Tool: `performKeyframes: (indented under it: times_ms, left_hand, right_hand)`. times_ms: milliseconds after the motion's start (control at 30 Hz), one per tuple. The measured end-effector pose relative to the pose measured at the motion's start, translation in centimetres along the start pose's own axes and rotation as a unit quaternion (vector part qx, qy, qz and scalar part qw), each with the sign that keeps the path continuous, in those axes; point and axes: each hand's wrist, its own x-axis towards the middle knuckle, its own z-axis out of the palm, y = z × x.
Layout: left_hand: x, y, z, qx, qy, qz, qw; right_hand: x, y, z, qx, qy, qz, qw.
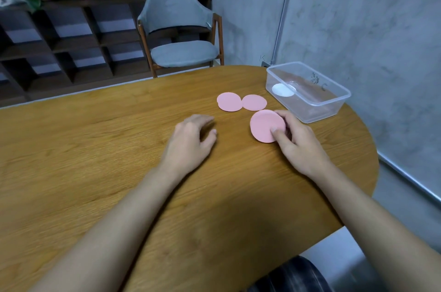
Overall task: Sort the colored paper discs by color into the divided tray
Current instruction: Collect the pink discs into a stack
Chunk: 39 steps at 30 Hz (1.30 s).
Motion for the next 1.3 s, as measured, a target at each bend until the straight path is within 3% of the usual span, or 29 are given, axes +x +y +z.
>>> performKeyframes:
  times_ms: [533,767,933,1100,1200,1300]
  left_hand:
    - [9.8,0.2,4.8,0.031,-0.141,-0.026,0.989]
    - [7.8,0.7,4.4,0.109,-0.076,0.021,0.991]
    - [4.3,1.2,3.0,0.092,-0.047,0.088,0.991]
    - [1.3,2.0,2.2,0.089,-0.027,0.066,0.993]
    - [-0.1,2.9,1.9,0.002,0.055,0.079,0.995]
    - [-0.5,4.1,1.4,-0.123,0.133,0.040,0.983]
  right_hand:
    - [0.7,1.1,0.7,0.017,0.037,0.024,0.999]
    - [0.5,0.8,0.5,0.020,0.041,0.016,0.999]
    - [0.4,0.6,0.5,0.027,0.039,0.026,0.999]
    - [0.3,0.7,0.6,0.021,0.038,0.025,0.999]
    - [0.3,0.7,0.5,0.012,0.038,0.025,0.999]
    - [0.3,0.6,0.6,0.009,0.045,0.011,0.999]
